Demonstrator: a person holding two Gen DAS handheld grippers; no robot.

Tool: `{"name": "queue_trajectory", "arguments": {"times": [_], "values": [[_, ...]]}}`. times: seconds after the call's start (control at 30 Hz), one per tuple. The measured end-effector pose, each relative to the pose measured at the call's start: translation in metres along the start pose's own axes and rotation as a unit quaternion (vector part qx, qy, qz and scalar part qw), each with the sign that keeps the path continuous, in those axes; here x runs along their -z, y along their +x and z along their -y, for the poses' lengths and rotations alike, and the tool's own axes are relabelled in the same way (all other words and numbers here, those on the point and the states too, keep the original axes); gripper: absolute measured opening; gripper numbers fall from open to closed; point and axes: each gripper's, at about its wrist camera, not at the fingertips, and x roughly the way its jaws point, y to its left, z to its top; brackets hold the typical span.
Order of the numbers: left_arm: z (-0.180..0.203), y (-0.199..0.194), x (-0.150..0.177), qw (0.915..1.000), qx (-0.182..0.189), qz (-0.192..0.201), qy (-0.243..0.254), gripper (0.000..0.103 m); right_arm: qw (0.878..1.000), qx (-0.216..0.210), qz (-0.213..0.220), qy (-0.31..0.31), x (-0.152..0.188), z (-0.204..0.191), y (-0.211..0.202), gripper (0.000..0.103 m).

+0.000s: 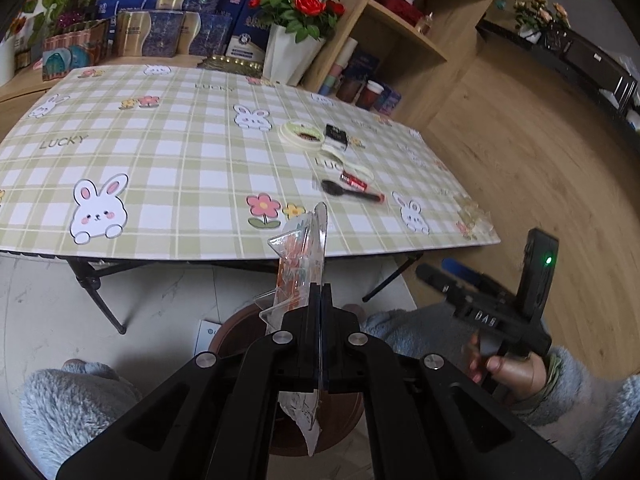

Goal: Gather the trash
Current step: 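Carry both items over the bin and open both tools to drop them, then move both tools back over the table toward the spork and lighter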

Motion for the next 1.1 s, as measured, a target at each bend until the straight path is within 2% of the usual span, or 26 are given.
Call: {"name": "queue_trajectory", "arguments": {"times": [0.47,0.83,1.03,1.1], "values": [[0.000,0.045,0.021,0.9976,-0.005,-0.069,0.005,0.001,1.000,0.010,0.001,0.003,0.006,0.000,0.007,0.096],[-0.006,0.091,0.031,0.9907,-0.019,-0.134,0.017,0.001,1.000,0.013,-0.004,0.016,0.008,0.005,0.008,0.096],[-0.006,0.109,0.036,0.9877,-0.023,-0.152,0.030,0.001,1.000,0.017,-0.011,0.013,0.009,0.003,0.011,0.096],[-0.006,0.111,0.036,0.9879,-0.024,-0.150,0.033,0.008,1.000,0.019,-0.011,0.012,0.009,0.003,0.011,0.096]]}}
